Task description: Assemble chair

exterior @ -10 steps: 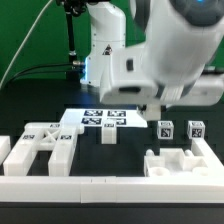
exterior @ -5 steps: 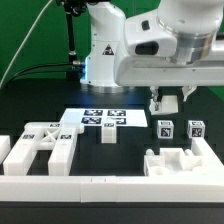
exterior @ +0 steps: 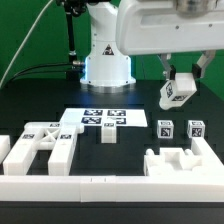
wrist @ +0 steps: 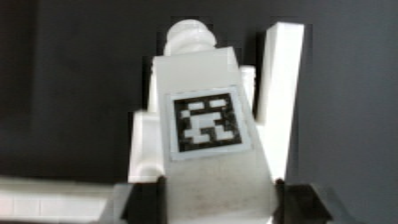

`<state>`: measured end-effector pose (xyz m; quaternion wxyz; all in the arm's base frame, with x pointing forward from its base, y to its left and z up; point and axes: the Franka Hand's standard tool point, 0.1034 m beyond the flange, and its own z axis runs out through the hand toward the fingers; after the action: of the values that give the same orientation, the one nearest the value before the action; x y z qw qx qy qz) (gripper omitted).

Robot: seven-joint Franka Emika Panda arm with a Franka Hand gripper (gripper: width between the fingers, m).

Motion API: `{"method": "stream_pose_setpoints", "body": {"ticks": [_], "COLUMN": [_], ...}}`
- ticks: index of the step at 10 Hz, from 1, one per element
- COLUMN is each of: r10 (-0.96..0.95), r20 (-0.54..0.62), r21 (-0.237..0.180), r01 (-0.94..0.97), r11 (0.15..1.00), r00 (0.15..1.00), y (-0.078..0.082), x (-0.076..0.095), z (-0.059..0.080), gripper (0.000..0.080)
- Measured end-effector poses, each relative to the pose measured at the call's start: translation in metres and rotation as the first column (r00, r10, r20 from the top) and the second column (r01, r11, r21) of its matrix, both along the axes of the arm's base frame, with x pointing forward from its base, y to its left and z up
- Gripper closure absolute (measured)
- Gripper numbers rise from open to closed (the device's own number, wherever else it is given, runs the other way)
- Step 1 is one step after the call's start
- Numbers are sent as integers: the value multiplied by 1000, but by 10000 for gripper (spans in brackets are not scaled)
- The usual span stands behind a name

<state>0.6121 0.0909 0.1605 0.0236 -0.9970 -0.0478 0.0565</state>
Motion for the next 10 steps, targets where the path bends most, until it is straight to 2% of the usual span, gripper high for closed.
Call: {"method": "stream_pose_setpoints", "body": {"ticks": [1,3,5,6,7,9,10], "r10": [-3,-14,-27,-49,-77,-82,-79], "r20": [42,223,426,516,594,693,689], "r21": [3,16,38,64,89,94,91], "r01": [3,11,12,19,30,23,21], "r11": [1000,1000,999,998,996,995,996], "r00": [999,975,904,855,801,716,720], "y": [-1,-1,6,18,22,19,19], "x": [-3,9,39,50,51,50,48], "z": [-1,-1,4,2,-7,-8,-14], "gripper": [517,517,517,517,517,517,517]}}
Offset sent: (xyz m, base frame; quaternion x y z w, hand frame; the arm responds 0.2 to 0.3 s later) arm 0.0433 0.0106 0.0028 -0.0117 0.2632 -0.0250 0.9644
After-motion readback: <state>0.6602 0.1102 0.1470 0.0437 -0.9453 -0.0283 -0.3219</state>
